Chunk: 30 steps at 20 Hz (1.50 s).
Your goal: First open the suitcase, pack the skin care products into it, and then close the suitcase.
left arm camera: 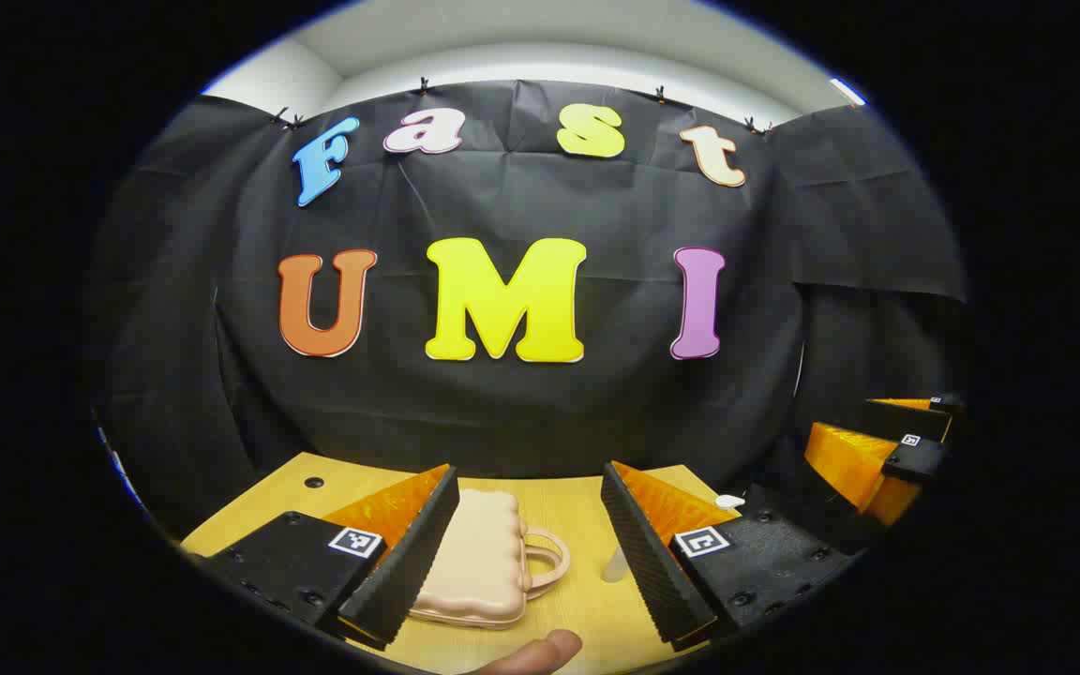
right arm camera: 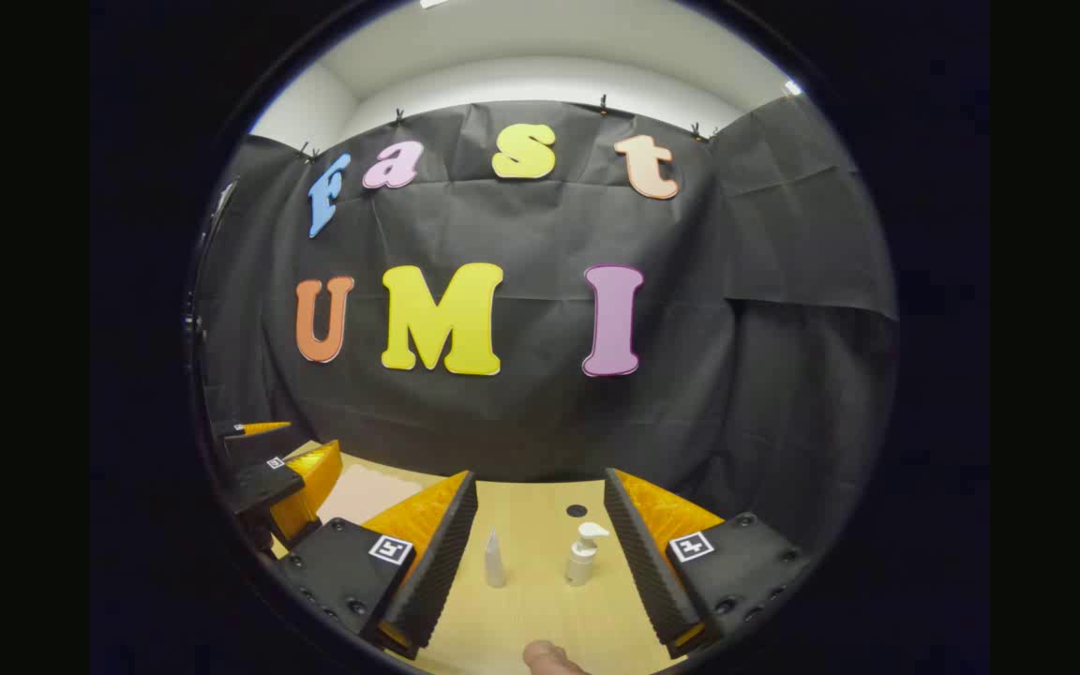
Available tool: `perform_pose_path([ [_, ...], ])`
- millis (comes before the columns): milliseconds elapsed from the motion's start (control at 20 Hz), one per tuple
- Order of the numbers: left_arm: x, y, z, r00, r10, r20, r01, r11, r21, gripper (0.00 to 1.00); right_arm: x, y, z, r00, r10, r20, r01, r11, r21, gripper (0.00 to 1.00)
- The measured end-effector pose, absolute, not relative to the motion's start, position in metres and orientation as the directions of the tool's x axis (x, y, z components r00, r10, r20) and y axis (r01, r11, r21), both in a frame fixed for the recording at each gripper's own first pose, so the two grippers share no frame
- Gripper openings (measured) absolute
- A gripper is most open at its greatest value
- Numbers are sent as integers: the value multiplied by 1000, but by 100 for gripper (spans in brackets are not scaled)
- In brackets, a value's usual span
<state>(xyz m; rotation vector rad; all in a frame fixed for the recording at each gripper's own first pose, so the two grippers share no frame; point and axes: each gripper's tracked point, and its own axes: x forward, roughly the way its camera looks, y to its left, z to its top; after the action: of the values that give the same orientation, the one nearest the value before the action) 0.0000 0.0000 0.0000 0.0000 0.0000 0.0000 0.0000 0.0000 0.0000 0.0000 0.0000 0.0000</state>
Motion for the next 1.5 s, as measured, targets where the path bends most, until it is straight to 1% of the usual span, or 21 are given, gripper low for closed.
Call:
perform_pose_path([
  [200, 7, -11, -1, 1000, -7, -7, 7, 1000, 6, 97, 6, -1, 4, 1000, 16, 9, -16, 1000, -8, 81],
  [500, 9, -7, -7, 999, 21, -30, -21, 1000, -5, 97, 14, -1, -3, 999, 42, -8, -42, 999, -21, 80],
  [550, 10, -7, -9, 999, 29, -35, -30, 1000, -5, 88, 15, -1, -4, 999, 47, -11, -47, 999, -18, 80],
  [600, 11, -6, -9, 999, 35, -39, -35, 999, -4, 97, 17, -2, -5, 999, 50, -15, -50, 999, -15, 80],
  [800, 13, -9, -13, 998, 46, -50, -46, 999, -6, 97, 20, -8, -9, 998, 53, -26, -53, 999, -8, 80],
  [900, 13, -11, -19, 996, 51, -73, -51, 999, 4, 98, 22, -9, -13, 998, 58, -35, -58, 998, -8, 80],
  [1050, 21, -7, -31, 993, 77, -93, -71, 995, 69, 98, 23, -20, -21, 998, 50, -48, -51, 998, -23, 81],
  [1200, 37, -2, -62, 988, 96, -119, -75, 983, 168, 98, 25, -48, -32, 998, 13, -61, -16, 999, -42, 81],
  [1350, 50, -2, -106, 976, 104, -191, -53, 966, 254, 100, 20, -84, -41, 997, -30, -74, 25, 998, -65, 81],
  [1500, 64, -11, -143, 966, 89, -241, -2, 941, 339, 99, 15, -121, -52, 994, -60, -94, 53, 996, -71, 80],
])
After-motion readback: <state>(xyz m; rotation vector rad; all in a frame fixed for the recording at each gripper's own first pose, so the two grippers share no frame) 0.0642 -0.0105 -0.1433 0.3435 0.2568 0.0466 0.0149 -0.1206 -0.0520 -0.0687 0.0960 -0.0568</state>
